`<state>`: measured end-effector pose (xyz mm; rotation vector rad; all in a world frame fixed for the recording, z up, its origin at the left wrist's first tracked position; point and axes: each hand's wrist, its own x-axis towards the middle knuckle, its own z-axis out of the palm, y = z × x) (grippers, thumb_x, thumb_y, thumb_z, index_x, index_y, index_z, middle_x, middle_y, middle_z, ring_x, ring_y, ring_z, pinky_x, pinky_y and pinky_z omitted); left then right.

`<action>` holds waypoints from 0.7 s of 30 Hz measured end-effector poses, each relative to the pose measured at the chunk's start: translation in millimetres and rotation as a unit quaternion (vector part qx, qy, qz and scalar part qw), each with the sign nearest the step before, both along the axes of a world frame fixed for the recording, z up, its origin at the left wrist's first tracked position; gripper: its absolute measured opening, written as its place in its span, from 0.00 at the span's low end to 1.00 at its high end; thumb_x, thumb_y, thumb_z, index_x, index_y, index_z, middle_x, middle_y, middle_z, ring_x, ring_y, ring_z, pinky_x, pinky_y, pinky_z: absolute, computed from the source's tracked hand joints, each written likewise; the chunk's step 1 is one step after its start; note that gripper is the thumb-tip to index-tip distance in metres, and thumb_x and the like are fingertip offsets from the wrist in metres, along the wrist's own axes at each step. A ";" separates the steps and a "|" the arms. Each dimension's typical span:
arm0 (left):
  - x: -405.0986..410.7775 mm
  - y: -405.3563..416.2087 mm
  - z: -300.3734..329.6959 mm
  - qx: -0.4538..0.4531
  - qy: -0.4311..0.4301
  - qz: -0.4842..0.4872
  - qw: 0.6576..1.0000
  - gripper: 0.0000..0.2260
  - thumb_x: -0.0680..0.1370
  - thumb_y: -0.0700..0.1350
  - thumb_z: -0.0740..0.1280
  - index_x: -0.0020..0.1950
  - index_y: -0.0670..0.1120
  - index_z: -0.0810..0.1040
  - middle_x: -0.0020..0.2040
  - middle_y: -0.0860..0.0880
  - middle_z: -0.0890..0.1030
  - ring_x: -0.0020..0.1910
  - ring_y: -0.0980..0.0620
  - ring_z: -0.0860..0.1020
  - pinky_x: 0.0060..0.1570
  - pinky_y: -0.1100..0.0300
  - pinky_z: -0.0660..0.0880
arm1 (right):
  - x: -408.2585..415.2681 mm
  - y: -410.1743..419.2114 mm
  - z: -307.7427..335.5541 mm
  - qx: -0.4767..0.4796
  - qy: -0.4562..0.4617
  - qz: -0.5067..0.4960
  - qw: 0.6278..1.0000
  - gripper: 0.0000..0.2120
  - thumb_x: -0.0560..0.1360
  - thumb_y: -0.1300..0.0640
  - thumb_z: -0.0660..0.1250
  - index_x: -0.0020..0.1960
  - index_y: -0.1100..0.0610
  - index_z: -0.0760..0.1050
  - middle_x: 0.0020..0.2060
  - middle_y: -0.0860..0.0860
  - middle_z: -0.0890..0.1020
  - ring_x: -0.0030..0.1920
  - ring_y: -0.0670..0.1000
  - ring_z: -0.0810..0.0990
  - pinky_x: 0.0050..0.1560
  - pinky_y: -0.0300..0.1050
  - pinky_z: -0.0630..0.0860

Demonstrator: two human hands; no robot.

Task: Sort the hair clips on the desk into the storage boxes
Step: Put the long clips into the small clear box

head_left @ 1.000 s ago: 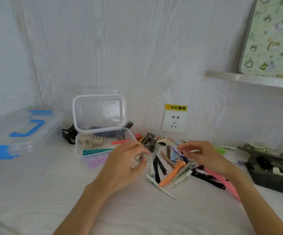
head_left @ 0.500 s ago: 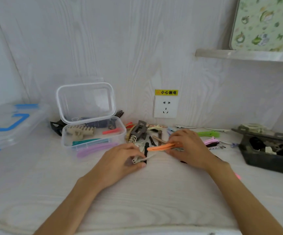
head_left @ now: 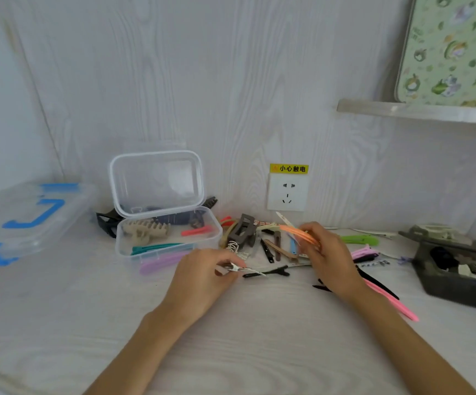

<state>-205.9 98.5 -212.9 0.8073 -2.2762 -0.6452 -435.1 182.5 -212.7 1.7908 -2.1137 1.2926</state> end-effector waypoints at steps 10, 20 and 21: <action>24.8 -13.9 24.2 -0.164 0.305 0.174 0.922 0.07 0.71 0.43 0.71 0.48 0.51 0.82 0.44 0.57 0.83 0.42 0.61 0.80 0.45 0.67 0.74 | 19.4 -10.4 14.4 -0.054 -0.032 -0.054 0.997 0.10 0.78 0.47 0.53 0.51 0.51 0.68 0.26 0.47 0.69 0.26 0.48 0.69 0.28 0.49 0.69; 48.6 -40.1 19.1 -0.054 0.191 0.399 0.895 0.14 0.75 0.36 0.60 0.56 0.45 0.81 0.46 0.41 0.83 0.49 0.40 0.78 0.63 0.46 0.67 | 130.2 -110.4 43.3 0.139 0.143 0.144 0.969 0.17 0.75 0.56 0.59 0.64 0.50 0.68 0.58 0.48 0.76 0.61 0.50 0.69 0.67 0.48 0.54; 49.4 -40.0 20.2 -0.060 0.200 0.397 0.894 0.15 0.75 0.36 0.60 0.57 0.45 0.81 0.49 0.41 0.83 0.51 0.40 0.78 0.63 0.45 0.67 | 131.4 -113.7 44.5 0.160 0.139 0.144 0.967 0.18 0.74 0.55 0.61 0.64 0.50 0.69 0.59 0.48 0.76 0.62 0.50 0.68 0.70 0.48 0.51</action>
